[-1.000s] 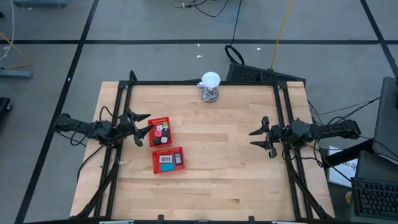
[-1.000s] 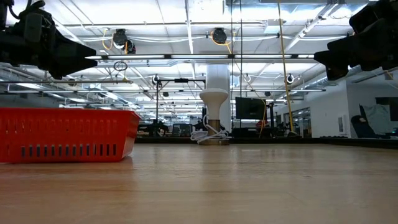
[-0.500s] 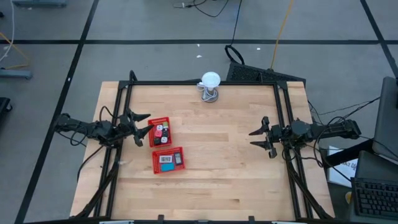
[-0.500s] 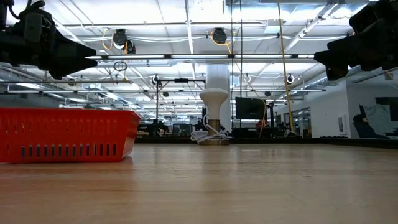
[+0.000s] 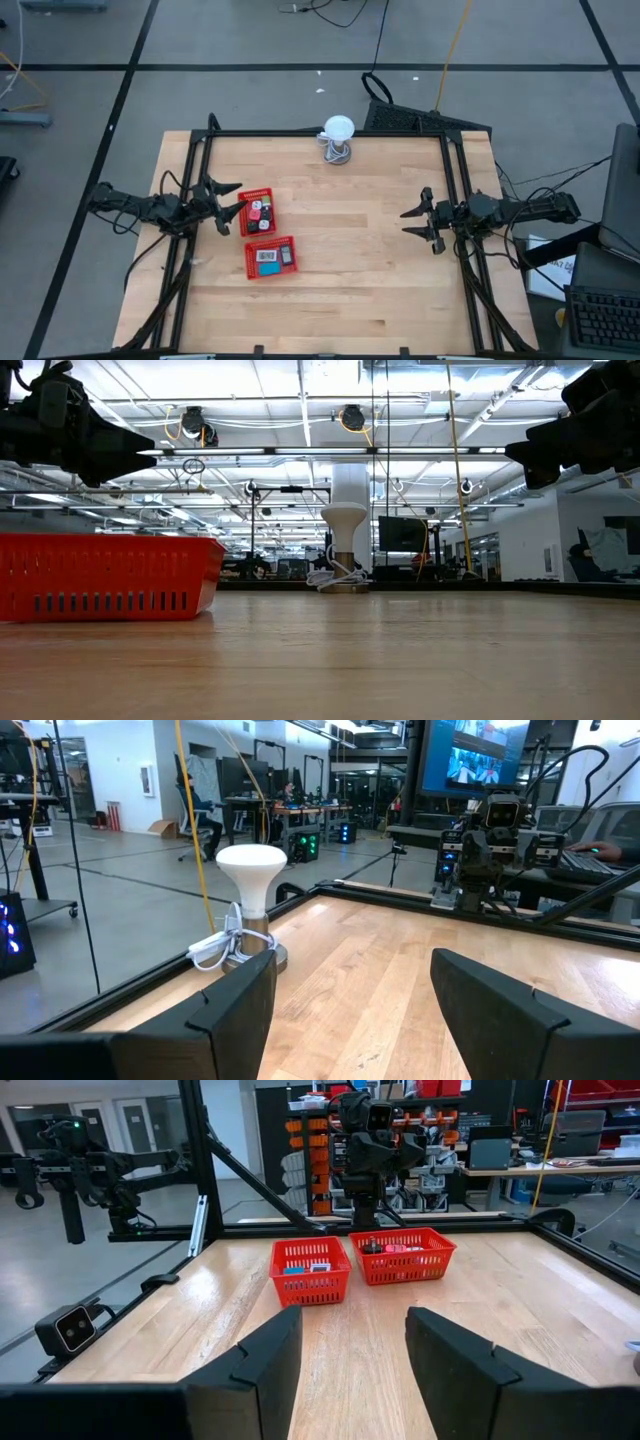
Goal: Pick & Place Office items
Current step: Return to Home Position
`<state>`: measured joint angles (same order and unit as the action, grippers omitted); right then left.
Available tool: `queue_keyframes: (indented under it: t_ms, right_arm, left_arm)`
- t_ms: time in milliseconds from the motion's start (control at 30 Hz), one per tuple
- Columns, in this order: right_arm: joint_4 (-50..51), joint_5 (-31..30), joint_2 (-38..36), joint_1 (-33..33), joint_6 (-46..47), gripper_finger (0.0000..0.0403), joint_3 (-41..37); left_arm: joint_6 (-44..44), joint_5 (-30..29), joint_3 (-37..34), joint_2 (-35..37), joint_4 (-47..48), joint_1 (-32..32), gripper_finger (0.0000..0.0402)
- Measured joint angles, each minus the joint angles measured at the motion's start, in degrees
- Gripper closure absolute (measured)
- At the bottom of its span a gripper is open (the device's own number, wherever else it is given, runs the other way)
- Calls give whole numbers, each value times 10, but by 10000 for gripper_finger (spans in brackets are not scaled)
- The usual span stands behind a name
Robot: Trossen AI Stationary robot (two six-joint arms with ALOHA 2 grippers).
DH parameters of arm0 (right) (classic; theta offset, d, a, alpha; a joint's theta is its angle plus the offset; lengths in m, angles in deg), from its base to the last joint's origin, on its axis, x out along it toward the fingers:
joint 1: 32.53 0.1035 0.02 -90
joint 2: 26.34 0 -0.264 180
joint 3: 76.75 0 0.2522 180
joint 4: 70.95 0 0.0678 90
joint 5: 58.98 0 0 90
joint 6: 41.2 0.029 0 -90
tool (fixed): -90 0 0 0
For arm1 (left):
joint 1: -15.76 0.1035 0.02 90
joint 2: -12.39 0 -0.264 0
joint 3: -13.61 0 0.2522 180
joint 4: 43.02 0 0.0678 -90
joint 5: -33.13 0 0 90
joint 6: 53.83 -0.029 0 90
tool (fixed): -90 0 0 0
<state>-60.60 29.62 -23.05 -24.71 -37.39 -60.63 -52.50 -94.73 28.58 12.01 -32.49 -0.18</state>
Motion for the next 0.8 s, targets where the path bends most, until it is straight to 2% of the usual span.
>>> queue_keyframes:
  t_ms: [800]
  right_arm:
    - [0, 0, 0, 0, 0, 229, 0]
  left_arm:
    - [0, 0, 0, 0, 0, 0, 133]
